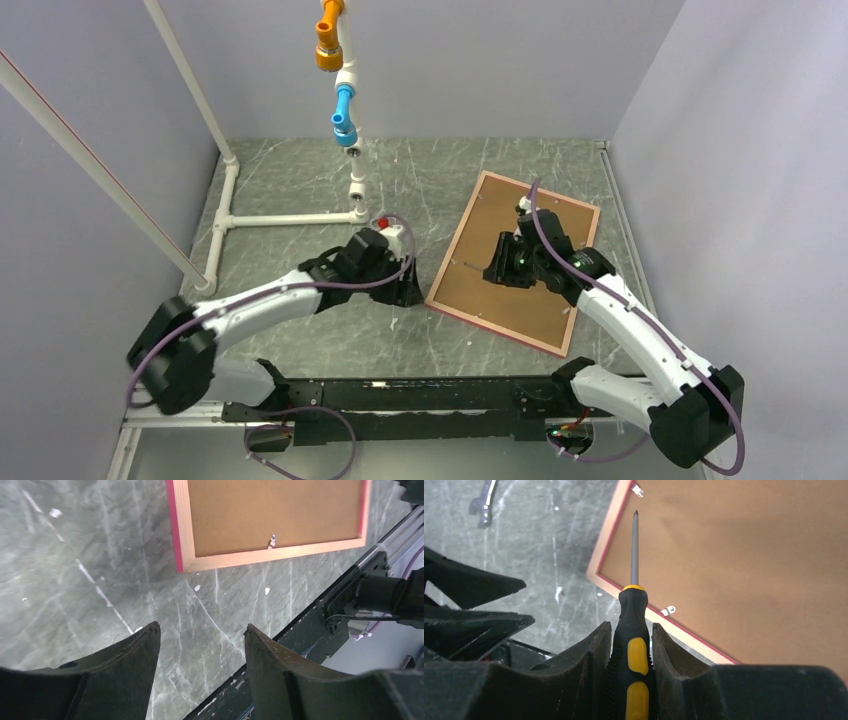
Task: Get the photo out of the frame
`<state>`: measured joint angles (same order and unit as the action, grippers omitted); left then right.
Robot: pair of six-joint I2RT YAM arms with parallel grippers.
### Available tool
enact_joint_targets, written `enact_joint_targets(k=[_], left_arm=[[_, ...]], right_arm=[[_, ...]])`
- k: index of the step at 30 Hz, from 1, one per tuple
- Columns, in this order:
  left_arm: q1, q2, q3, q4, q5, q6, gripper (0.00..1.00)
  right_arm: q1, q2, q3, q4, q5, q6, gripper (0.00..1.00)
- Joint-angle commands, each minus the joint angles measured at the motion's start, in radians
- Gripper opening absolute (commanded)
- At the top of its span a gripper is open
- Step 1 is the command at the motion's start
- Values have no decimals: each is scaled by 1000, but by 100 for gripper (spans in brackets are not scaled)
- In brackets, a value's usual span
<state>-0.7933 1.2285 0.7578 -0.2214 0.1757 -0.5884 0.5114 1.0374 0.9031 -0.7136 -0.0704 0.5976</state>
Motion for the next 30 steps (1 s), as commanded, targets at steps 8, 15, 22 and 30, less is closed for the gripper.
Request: enact_joint_targets(k=[8,15,22,30], left_arm=[[-6,338,193,109,65,-23,62],[-71,446,272,67,-74,-12,53],[-116,514,324,20,-173,-4,47],[-118,501,310,24,-218,-10,49]], right_arm=[[-19,-1,-97,161,-52,-43,0],[-19,18,-105,219,-81,-62,0],[-12,64,-89,244,-63,-64,0],[4,78,-87,240,-21,-69,0]])
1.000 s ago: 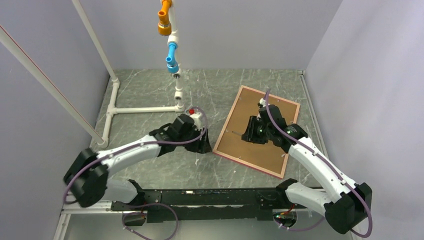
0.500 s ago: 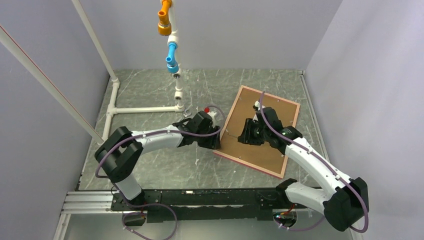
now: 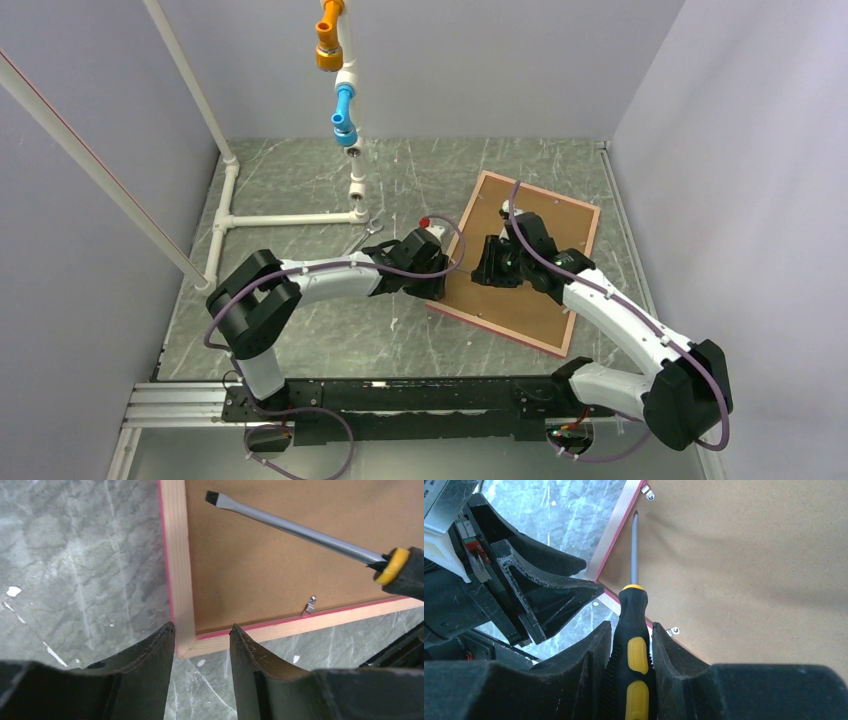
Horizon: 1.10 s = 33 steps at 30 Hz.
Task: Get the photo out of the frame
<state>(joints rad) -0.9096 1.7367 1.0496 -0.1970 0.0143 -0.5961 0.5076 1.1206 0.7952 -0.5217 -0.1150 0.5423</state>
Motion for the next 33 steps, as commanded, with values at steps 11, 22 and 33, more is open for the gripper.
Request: enact_joint_targets(k=[11,22,33], left_arm=[[22,50,18,31,7,-5,50],[23,76,7,17,8,-21,26],[23,75,6,10,19,-15,14]], right_arm=[[25,17,3,93,43,-7,0],[52,62,22,78,112,6,0],[114,90,34,78,211,23,0]])
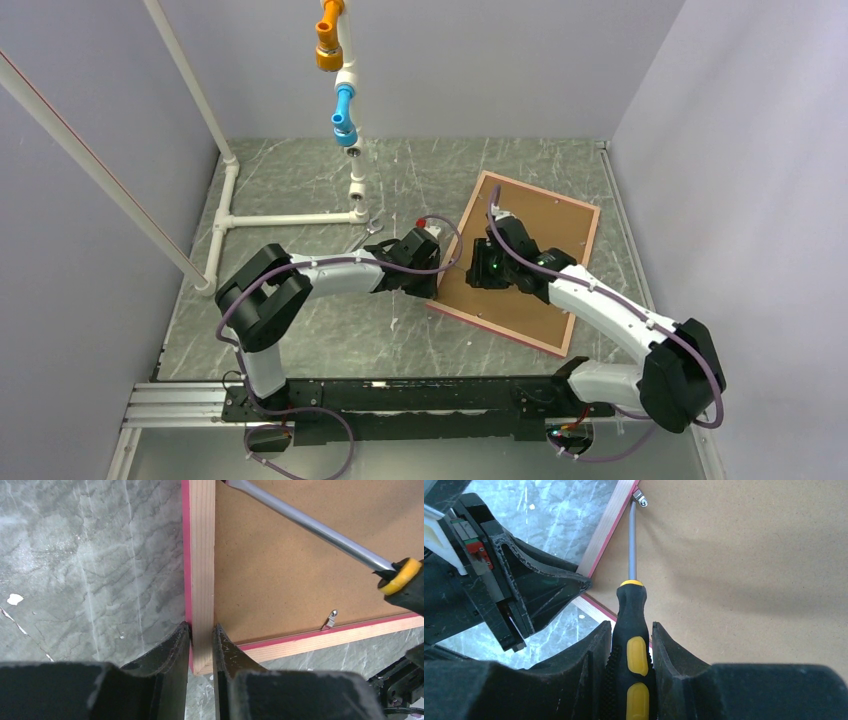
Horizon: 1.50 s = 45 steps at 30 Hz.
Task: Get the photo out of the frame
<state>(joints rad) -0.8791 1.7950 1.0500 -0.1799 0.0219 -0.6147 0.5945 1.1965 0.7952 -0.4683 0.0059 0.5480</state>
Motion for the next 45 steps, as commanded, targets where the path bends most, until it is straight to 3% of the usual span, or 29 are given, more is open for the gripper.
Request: enact_joint_targets(k=[1,19,27,32,38,45], left_arm=[[-8,17,5,-7,12,2,12],[-9,9,-54,18,35,-51,5],[-13,12,-92,51,48,-82,5],[-13,-14,-99,58,59,-71,5],[-10,-48,-64,53,97,-42,9],[10,-15,26,12,80,-13,32]], right_arm=[[37,19,37,21,113,20,0],[159,169,157,-168,524,141,0],[171,212,217,-215,615,171,0],[163,111,201,-183,563,134,0],[83,-65,110,-78,296,20,0],[83,-49,91,-36,155,4,0]])
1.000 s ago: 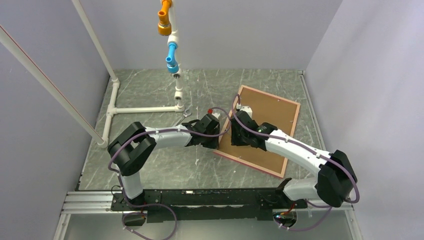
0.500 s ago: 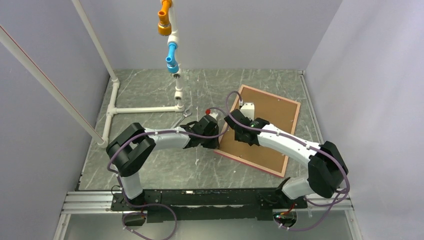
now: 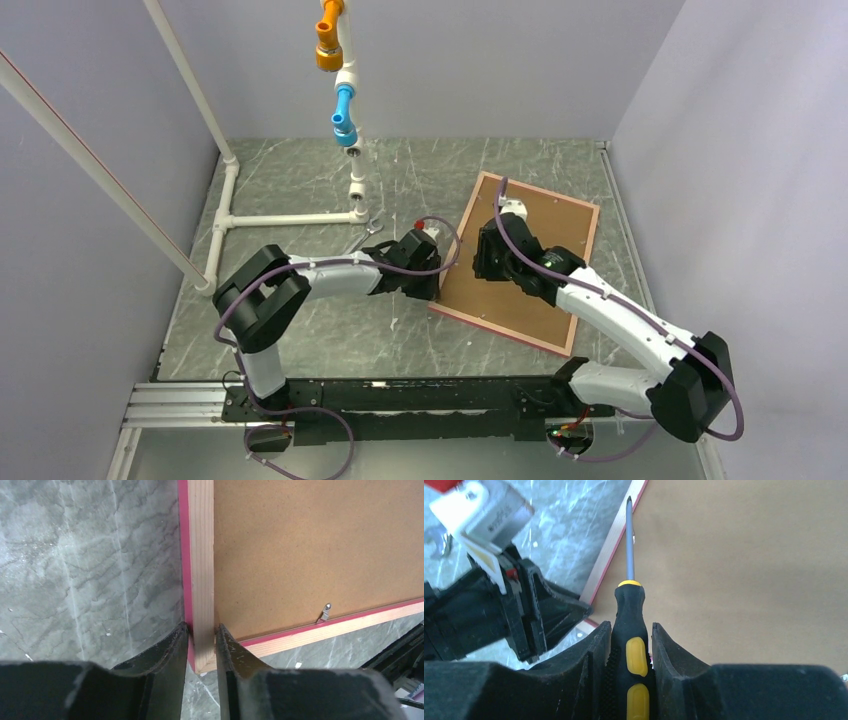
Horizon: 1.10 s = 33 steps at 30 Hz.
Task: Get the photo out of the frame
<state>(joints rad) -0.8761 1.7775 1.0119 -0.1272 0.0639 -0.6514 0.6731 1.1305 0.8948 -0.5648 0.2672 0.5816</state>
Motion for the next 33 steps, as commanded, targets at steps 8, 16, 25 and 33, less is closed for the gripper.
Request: enact_joint_targets(k=[8,16,25,33], left_arm=[[20,67,114,-58,35,46,39],[24,96,106,-52,27,31,27],[23,99,96,-54,27,28,21],[24,101,90,-49,32,26,17]], right_arm=[[9,89,-18,78,-118,-26,0],[22,120,-14,69,-98,-28,0],[58,103,-8,14,-49,-10,0],[67,83,-23,3,-33,-7,0]])
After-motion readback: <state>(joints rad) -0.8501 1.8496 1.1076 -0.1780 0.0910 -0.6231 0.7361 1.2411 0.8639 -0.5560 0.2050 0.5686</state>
